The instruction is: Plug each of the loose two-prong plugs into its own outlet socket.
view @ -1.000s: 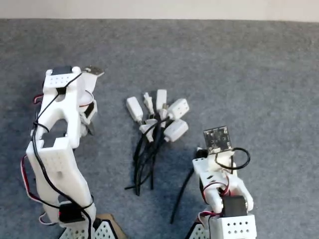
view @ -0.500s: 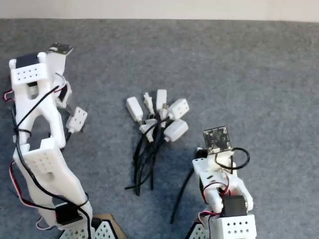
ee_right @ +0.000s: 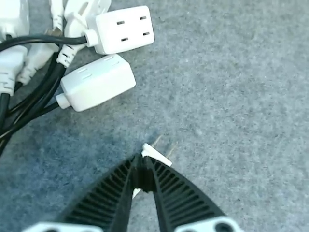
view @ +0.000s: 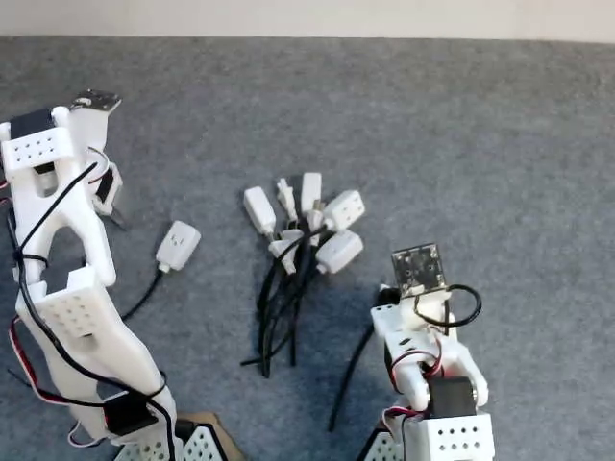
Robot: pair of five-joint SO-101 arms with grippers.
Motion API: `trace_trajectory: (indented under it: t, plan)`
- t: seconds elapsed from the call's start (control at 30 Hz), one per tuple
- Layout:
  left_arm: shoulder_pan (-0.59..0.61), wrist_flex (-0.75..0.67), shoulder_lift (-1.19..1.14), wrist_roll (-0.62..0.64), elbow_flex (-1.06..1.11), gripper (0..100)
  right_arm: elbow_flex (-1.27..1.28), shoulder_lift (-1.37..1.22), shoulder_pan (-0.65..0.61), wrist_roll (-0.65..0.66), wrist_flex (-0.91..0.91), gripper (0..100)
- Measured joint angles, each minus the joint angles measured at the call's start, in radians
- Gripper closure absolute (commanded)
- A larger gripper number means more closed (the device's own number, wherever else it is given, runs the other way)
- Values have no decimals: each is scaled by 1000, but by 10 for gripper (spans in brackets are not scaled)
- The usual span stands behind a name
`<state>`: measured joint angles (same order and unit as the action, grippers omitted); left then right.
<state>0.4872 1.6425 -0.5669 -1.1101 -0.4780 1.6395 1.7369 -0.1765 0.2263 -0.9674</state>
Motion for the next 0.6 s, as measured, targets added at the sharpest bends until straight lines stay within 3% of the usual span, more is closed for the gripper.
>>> trace_trajectory:
  t: [0.1,0.3,0.43,0.6]
  plan:
    - [-41,94,15,40,8,776,0,0,-2,0,0,992]
    - [-244,109,227,107,219,776,5,0,-23,0,0,992]
    - [-376,12,402,150,439,776,6,0,-31,0,0,992]
    - [-411,-218,462,161,700,776,6,0,-32,0,0,992]
